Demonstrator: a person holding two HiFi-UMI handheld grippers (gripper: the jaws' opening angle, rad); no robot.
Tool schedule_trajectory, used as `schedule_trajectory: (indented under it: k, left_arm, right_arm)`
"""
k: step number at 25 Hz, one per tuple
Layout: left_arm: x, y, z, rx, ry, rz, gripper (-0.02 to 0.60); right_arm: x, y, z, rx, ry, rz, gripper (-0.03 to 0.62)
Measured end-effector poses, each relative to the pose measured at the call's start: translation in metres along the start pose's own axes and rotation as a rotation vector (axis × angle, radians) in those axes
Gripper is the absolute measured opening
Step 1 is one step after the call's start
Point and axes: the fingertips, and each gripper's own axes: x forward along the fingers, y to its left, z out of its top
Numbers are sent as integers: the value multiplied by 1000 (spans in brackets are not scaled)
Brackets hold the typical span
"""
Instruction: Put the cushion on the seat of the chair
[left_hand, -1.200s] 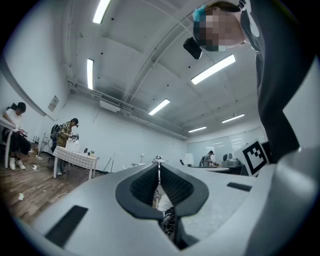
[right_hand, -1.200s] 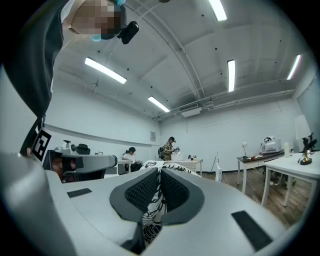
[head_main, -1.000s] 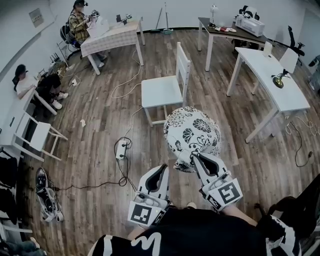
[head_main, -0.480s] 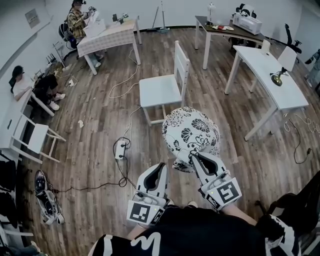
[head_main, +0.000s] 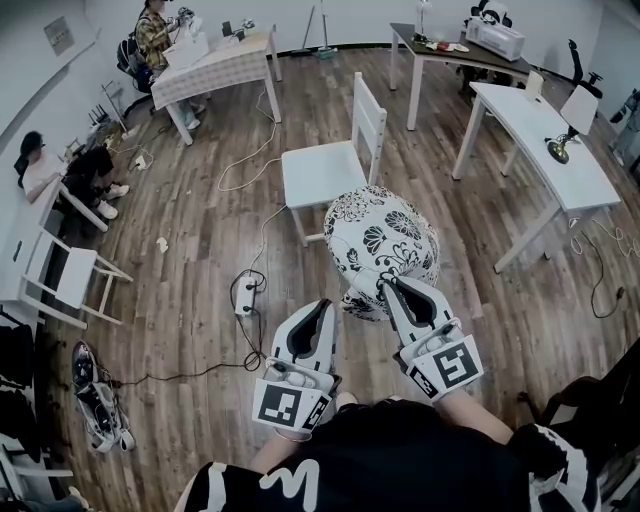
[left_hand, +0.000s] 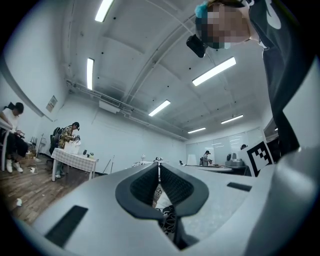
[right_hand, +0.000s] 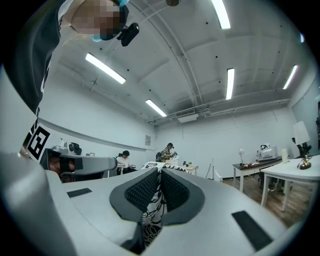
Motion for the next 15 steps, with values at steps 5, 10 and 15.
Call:
schedule_trajectory:
  k: [5, 10, 15]
  left_arm:
    - [-5, 14, -3, -2, -6, 13, 14]
    - [-3, 22, -10, -23, 6, 28, 14]
    - [14, 31, -15, -23, 28, 43, 14]
  right_arm:
    - [2, 8, -8, 11, 1, -25, 32]
    - [1, 5, -17, 33, 25, -36, 32]
    - [13, -9, -28, 69, 41, -26, 32]
